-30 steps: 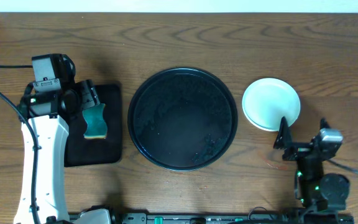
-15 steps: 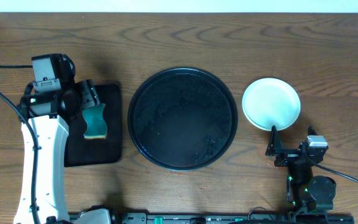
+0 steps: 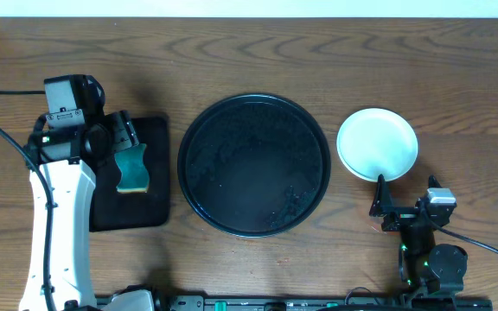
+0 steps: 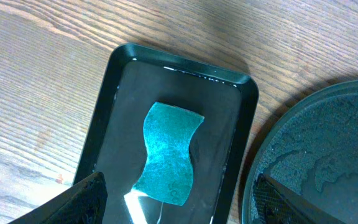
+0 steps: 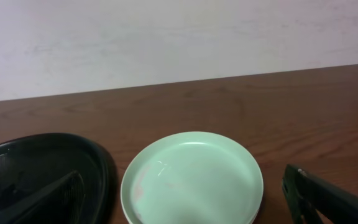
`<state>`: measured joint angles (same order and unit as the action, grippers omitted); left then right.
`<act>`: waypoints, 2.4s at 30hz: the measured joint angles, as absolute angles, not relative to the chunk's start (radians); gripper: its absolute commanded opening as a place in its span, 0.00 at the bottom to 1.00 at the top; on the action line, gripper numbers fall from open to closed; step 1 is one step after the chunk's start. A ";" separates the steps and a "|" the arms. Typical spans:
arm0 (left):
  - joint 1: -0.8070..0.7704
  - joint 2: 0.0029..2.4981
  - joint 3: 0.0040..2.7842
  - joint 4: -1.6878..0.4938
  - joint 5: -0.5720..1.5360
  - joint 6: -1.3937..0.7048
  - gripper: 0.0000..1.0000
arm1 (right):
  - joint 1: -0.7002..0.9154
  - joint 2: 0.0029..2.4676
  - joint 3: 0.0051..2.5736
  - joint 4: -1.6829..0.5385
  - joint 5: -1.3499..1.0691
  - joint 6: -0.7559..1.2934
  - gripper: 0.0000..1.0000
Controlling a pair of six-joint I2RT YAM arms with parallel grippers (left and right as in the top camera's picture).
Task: Clean dirty plates on tray and stack at the side
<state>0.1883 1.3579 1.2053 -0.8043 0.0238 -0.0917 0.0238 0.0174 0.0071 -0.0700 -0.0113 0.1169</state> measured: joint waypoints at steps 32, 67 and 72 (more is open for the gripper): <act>0.024 0.522 0.374 0.031 -0.030 -0.092 0.88 | 0.024 0.017 0.007 -0.070 -0.011 0.117 0.99; -0.030 0.010 0.015 -0.021 -0.024 -0.006 0.88 | 0.024 0.017 0.007 -0.070 -0.011 0.117 0.99; -0.030 0.010 0.015 -0.022 -0.024 -0.002 0.88 | 0.024 0.017 0.007 -0.070 -0.011 0.117 0.99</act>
